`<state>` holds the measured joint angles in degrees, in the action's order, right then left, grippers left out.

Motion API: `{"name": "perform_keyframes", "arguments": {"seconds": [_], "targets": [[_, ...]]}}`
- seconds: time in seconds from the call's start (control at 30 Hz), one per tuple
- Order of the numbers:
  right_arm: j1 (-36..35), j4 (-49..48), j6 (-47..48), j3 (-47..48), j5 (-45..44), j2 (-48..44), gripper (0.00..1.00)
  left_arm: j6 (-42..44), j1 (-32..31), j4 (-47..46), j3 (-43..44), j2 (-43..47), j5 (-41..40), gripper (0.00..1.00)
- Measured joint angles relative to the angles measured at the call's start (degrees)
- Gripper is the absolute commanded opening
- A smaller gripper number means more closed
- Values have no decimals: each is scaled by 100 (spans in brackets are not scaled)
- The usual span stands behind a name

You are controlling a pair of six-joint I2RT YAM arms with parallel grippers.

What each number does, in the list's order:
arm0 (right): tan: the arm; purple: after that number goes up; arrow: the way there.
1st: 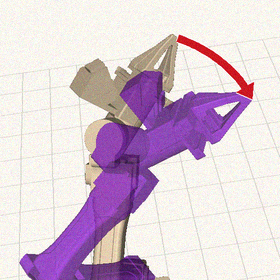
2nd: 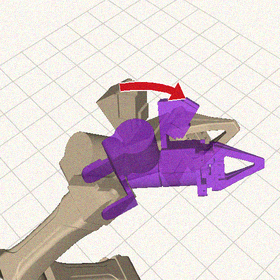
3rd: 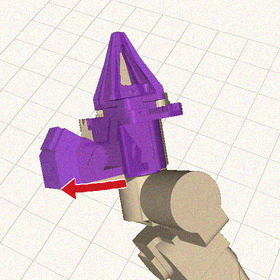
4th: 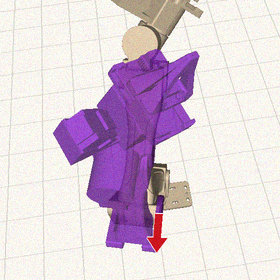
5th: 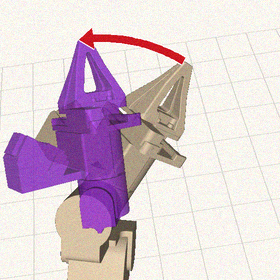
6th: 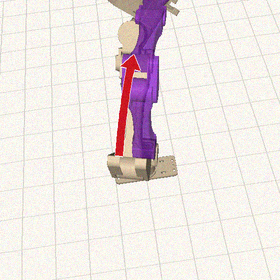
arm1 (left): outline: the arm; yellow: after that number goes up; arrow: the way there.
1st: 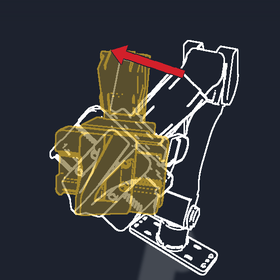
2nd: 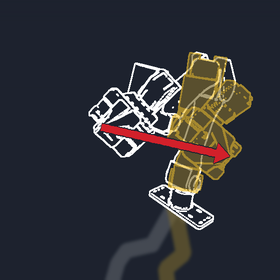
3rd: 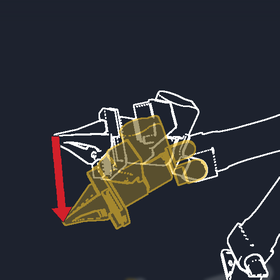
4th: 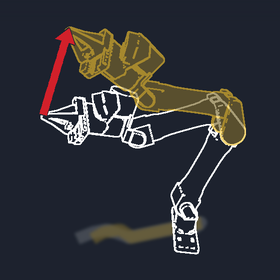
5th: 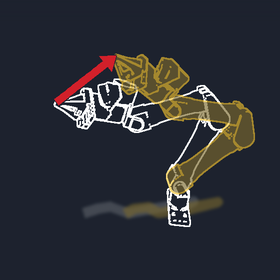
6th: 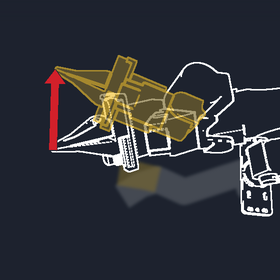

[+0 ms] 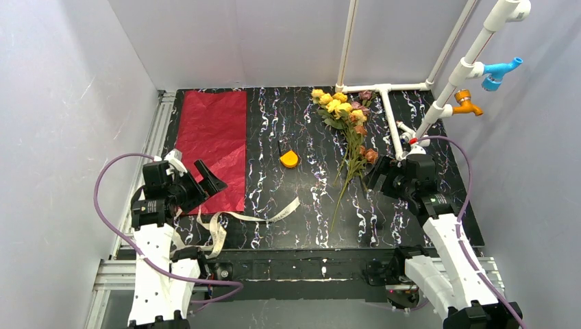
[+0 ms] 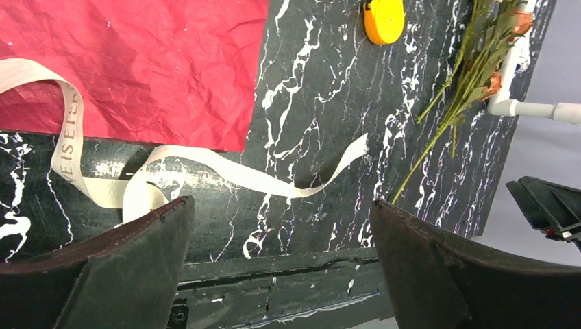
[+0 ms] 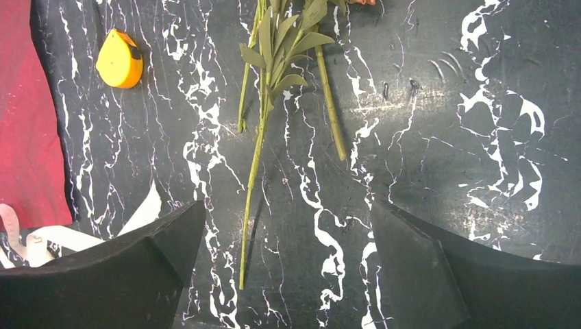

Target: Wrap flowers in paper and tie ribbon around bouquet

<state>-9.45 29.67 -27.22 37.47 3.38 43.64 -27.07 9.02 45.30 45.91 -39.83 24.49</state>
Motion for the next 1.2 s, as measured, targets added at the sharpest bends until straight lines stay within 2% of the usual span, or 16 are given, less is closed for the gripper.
{"name": "perform_keyframes", "arguments": {"seconds": [0.2,0.33,0.47,0.6,0.77,0.9,1.2], "targets": [[0,-26,-103,0,179,175,100,46,-20,85,46,-153,-70,100],[-37,-66,-144,0,435,358,100,42,-31,87,46,-118,-133,90],[-326,-4,-269,44,413,557,100,42,-297,61,149,-439,-490,88],[-1266,142,-367,278,-59,761,100,144,-1421,20,691,-1375,-1276,92],[-2306,326,-435,767,-715,1019,100,393,-1956,-26,1388,-2404,-1934,93],[-2575,372,-435,857,-973,1123,100,627,-2179,-39,2221,-3322,-2461,92],[-2599,634,-450,927,-1080,1161,100,973,-2538,0,3904,-5574,-3147,88]]}}
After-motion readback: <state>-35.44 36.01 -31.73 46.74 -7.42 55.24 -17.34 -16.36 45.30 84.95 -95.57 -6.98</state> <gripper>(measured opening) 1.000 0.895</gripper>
